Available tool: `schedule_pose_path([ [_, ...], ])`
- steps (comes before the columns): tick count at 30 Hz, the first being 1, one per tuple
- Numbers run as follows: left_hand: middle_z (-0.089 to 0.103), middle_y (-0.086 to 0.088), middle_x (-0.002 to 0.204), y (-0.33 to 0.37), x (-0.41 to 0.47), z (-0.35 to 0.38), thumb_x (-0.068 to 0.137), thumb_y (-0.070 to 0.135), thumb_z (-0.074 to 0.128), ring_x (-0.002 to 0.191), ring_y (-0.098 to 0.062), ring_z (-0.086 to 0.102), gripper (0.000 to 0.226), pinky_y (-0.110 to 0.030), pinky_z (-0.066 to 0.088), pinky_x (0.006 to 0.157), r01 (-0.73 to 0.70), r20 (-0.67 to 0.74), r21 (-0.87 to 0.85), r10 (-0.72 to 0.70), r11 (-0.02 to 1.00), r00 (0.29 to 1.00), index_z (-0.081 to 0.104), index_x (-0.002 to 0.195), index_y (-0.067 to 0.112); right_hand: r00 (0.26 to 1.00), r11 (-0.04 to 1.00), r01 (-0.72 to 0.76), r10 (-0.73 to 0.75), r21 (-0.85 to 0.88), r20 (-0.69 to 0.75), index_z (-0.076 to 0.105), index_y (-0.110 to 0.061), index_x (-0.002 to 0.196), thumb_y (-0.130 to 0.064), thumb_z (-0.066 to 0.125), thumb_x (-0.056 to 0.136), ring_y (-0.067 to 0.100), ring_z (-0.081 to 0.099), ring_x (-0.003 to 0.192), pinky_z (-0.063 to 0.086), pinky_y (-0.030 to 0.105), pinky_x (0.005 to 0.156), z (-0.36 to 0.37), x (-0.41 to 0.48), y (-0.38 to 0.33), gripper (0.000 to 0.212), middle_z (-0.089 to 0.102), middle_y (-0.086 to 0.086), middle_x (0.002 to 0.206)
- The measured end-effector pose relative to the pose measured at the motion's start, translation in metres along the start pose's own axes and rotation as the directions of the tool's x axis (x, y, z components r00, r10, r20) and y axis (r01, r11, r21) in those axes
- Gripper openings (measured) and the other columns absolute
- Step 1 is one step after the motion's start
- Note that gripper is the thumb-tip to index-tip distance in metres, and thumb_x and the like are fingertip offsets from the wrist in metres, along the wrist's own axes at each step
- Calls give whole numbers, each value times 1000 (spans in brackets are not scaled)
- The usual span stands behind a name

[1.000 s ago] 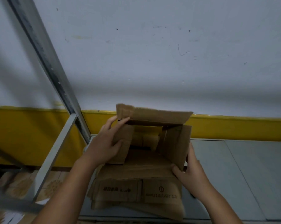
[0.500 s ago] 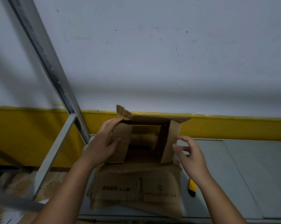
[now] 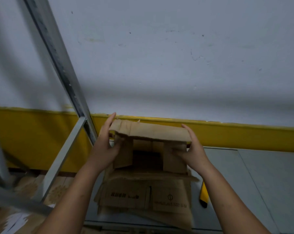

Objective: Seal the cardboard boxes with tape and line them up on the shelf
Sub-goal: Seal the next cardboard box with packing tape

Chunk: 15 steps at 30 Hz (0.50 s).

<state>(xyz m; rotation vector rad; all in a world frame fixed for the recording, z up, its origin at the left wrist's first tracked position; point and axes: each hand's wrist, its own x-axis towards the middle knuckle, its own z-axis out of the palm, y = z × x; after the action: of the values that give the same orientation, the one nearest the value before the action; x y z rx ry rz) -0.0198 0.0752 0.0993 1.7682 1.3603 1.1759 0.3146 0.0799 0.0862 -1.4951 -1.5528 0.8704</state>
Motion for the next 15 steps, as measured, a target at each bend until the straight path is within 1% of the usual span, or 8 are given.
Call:
schedule_pose_path([
  [1, 34, 15, 164, 0, -1, -3, 101, 24, 69, 147, -11, 41, 83, -52, 47, 115, -14, 30, 17, 13, 1000, 999, 20, 162, 50, 1000, 1000, 7, -7, -9, -6, 37, -43, 152, -18, 93, 73, 15, 46, 134, 50, 45, 108, -1, 2, 2, 100, 47, -7, 145],
  [3, 35, 16, 160, -1, -2, -6, 101, 25, 69, 139, -2, 45, 77, -51, 51, 110, -19, 81, 47, 15, 999, 997, 26, 159, 53, 1000, 1000, 18, -18, 9, -15, 41, -43, 149, -18, 91, 76, 15, 46, 134, 51, 39, 106, -1, 4, 0, 92, 48, -8, 144],
  [5, 36, 16, 156, -3, -2, -8, 100, 22, 70, 141, -3, 41, 70, -53, 48, 114, -37, 107, 56, 31, 998, 994, 35, 154, 50, 999, 999, 24, -23, 47, -24, 42, -35, 149, -13, 88, 80, 4, 48, 127, 50, 16, 94, 0, 1, -5, 86, 50, -14, 139],
  [7, 40, 12, 154, -8, -2, -10, 98, 20, 72, 145, -9, 38, 63, -54, 43, 117, -90, 123, 65, 81, 994, 989, 43, 148, 46, 999, 998, 33, -31, 60, -28, 40, -30, 151, -11, 85, 82, -17, 47, 116, 45, 3, 82, 2, -2, -6, 85, 48, -21, 137],
  [9, 42, 8, 153, -13, 0, -15, 92, 26, 78, 147, -11, 38, 60, -53, 41, 120, -114, 147, 74, 102, 991, 984, 50, 143, 43, 999, 996, 28, -25, 81, -33, 36, -31, 155, -11, 85, 82, -21, 45, 118, 46, 3, 82, 2, -3, -5, 90, 48, -19, 139],
  [11, 40, 11, 156, -14, 1, -19, 84, 42, 83, 149, -7, 36, 66, -48, 39, 122, -82, 206, 89, 62, 993, 977, 52, 143, 44, 999, 995, 14, -10, 95, -43, 33, -35, 157, -17, 86, 82, -10, 48, 125, 50, 8, 82, 1, -4, -5, 94, 50, -14, 140],
  [13, 38, 16, 158, -15, 0, -21, 79, 58, 85, 149, -4, 35, 77, -43, 38, 122, -55, 263, 102, 26, 993, 964, 49, 146, 46, 998, 996, 9, -3, 92, -57, 32, -38, 157, -24, 86, 82, -2, 49, 129, 52, 14, 85, 0, -6, -5, 93, 51, -15, 142],
  [15, 41, 19, 155, -16, 0, -17, 84, 62, 78, 146, -5, 39, 71, -45, 42, 119, -54, 251, 89, 30, 995, 967, 50, 146, 44, 997, 996, 22, -16, 82, -76, 33, -39, 157, -29, 85, 82, -3, 49, 130, 52, 22, 94, 0, -9, -5, 92, 51, -20, 141],
])
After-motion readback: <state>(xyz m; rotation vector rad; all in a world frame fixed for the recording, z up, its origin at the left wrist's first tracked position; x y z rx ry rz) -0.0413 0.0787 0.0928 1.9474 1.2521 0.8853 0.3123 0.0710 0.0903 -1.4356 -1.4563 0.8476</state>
